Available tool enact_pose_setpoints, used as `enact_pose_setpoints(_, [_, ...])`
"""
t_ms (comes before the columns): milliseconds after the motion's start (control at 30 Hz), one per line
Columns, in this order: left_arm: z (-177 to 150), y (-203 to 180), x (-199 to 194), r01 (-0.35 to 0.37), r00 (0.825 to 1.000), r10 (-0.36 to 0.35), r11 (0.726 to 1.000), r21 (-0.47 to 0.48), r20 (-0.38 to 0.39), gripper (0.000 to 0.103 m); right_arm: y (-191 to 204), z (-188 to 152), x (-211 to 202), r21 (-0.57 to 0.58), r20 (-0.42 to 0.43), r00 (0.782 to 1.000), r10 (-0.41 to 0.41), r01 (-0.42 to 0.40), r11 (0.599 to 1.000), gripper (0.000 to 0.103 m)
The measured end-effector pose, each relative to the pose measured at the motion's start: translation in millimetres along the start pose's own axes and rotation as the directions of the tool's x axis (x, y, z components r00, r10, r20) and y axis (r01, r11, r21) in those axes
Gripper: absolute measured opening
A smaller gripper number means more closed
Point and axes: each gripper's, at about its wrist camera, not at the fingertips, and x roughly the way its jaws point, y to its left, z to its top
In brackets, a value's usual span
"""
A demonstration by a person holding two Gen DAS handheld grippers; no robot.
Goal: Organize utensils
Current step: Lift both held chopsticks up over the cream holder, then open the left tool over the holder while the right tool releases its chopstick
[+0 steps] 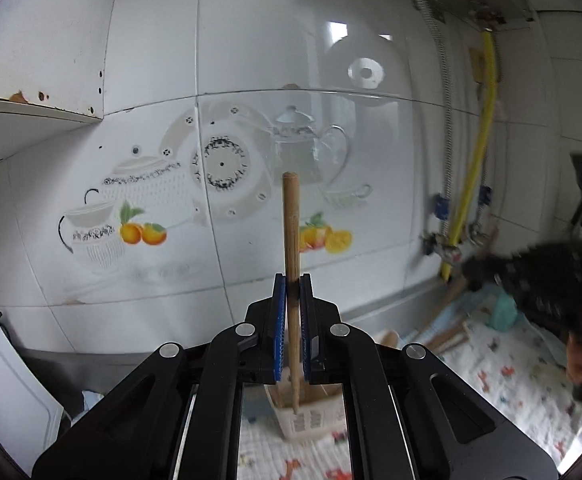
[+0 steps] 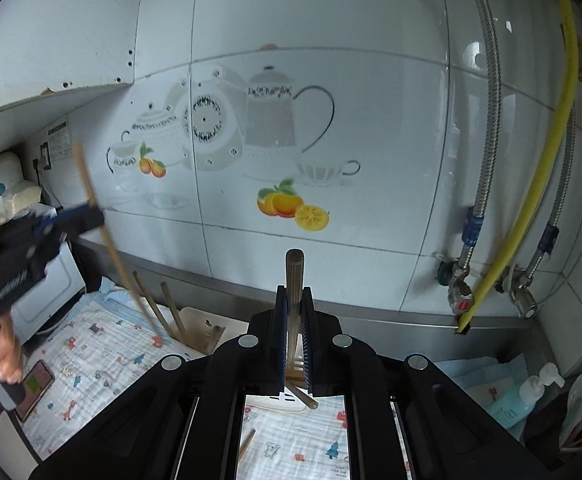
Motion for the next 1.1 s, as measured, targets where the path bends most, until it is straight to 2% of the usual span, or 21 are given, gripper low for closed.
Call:
enact_pose_setpoints(200, [-2, 9, 27, 0.013, 1.000, -0.014, 0.998, -0.057, -0.023, 0.005, 0, -7, 14, -0.009, -0.026, 1.000, 0.003, -0.003, 1.000, 0.007])
enact_pose_setpoints(467, [-27, 7, 48, 0.031, 0.993, -0.036, 0.998, -0.047, -0.108, 0.007, 0, -20, 30, -0.004, -0.071, 0.997, 0.008, -0.008, 1.000, 0.007])
enact_pose_setpoints(633, [-31, 2, 45, 0.052, 0.993, -0.055, 0.998, -0.031, -0.105, 0.009, 1, -26, 36, 0.003, -0.085, 0.996, 0.008, -0.007, 1.000, 0.007])
enact_pose_setpoints(700, [-30, -1, 41, 0.051, 0.993, -0.053, 0.999, -0.017, -0.102, 0.011, 1, -27, 35, 0.001, -0.085, 0.996, 0.008, -0.008, 1.000, 0.009])
enact_pose_setpoints(733, [-29, -1, 38, 0.054, 0.994, -0.055, 0.998, -0.015, -0.099, 0.012, 1, -27, 33, 0.003, -0.078, 0.997, 0.002, -0.001, 1.000, 0.015])
enact_pose_setpoints(767, [-28, -1, 35, 0.053, 0.994, -0.054, 0.998, -0.015, -0.096, 0.030, 1, -28, 30, 0.004, -0.071, 0.998, -0.002, 0.002, 1.000, 0.022])
enact_pose_setpoints(800, [-28, -1, 28, 0.038, 0.996, -0.039, 0.999, -0.014, -0.079, 0.058, 0, -28, 26, 0.007, -0.063, 0.998, -0.004, 0.004, 1.000, 0.024])
enact_pose_setpoints(833, [-27, 0, 22, 0.020, 0.998, -0.021, 1.000, -0.013, -0.057, 0.064, 0, -28, 23, 0.009, -0.057, 0.998, -0.004, 0.005, 1.000, 0.025])
enact_pose_setpoints(967, [-27, 1, 0, 0.019, 0.999, -0.020, 1.000, -0.009, -0.036, 0.064, 2, -34, 2, 0.012, -0.031, 1.000, -0.003, 0.004, 1.000, 0.027])
enact_pose_setpoints(1100, [-40, 5, -25, 0.012, 0.999, -0.013, 1.000, -0.023, -0.035, 0.065, 9, -52, -22, 0.000, -0.014, 1.000, -0.018, 0.018, 1.000, 0.032])
